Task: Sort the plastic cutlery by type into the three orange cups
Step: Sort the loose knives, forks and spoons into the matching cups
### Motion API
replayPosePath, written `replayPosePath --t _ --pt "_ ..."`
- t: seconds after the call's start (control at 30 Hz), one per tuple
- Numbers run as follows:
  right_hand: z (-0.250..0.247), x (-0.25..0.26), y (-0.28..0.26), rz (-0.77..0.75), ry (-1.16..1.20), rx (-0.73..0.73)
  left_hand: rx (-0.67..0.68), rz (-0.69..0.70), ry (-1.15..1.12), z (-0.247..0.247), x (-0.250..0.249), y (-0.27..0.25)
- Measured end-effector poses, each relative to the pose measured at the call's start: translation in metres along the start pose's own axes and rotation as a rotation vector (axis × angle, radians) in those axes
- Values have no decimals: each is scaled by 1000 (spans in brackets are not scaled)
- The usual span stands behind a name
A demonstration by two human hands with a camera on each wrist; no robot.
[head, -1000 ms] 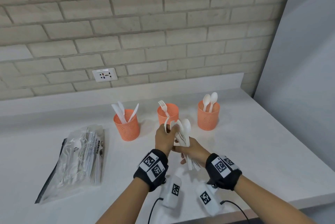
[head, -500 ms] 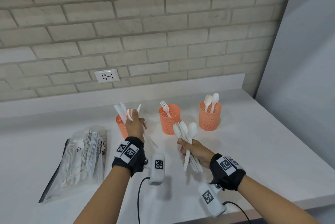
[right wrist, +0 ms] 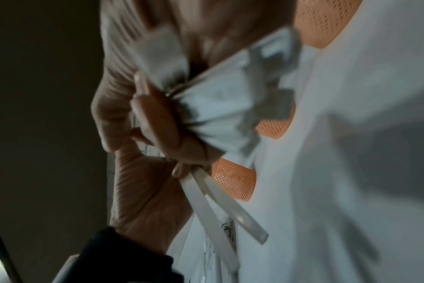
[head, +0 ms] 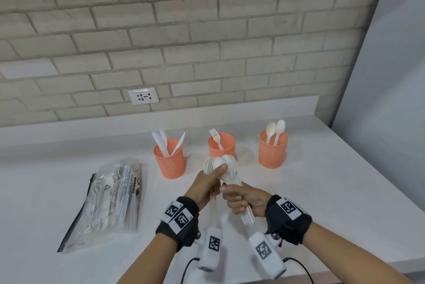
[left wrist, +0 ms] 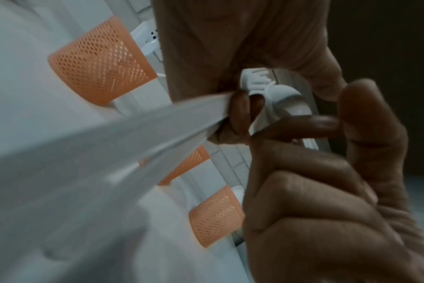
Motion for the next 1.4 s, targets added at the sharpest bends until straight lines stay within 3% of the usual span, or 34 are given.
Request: replayPosePath --t 0.17,0.27,0.4,0.53,0.63,0.73,0.87,1.0,1.1,1.27,1.4 --pt "13 -8 -2 106 -58 198 114 -35 -38 17 -8 -7" --pt "12 -11 -3 142 -99 182 73 -56 -22 22 -10 -5" --pt "-1 -4 -4 107 -127 -23 -104 3 130 17 -16 0" --pt "-16 8 1 -107 -438 -317 -328 59 193 9 -18 9" --pt "-18 11 2 -203 -553 -406 -421 71 179 9 -17 11" --pt "-20 7 2 -165 -316 -416 -395 9 100 9 -17 14" --pt "-32 7 -1 -97 -25 -389 -376 -185 -75 -12 -3 19" --pt "-38 9 -4 -76 148 -332 -426 -266 -285 -28 10 15" --pt "-39 11 -5 -81 191 -303 -392 -311 -379 -24 15 7" --pt "-39 11 -2 -99 80 -338 -374 -180 -76 -10 7 7" --pt "-37 9 1 -101 15 -349 -339 -70 -11 5 -1 10"
Point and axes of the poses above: each hand's wrist, its own y-axis towards the middle knuckle, its own z-axis out of the palm, x = y × z, the point moved 5 cm from there along y, towards the middle knuckle, and after that the axes turned 1 degree about -z, right-handed, at the moved point
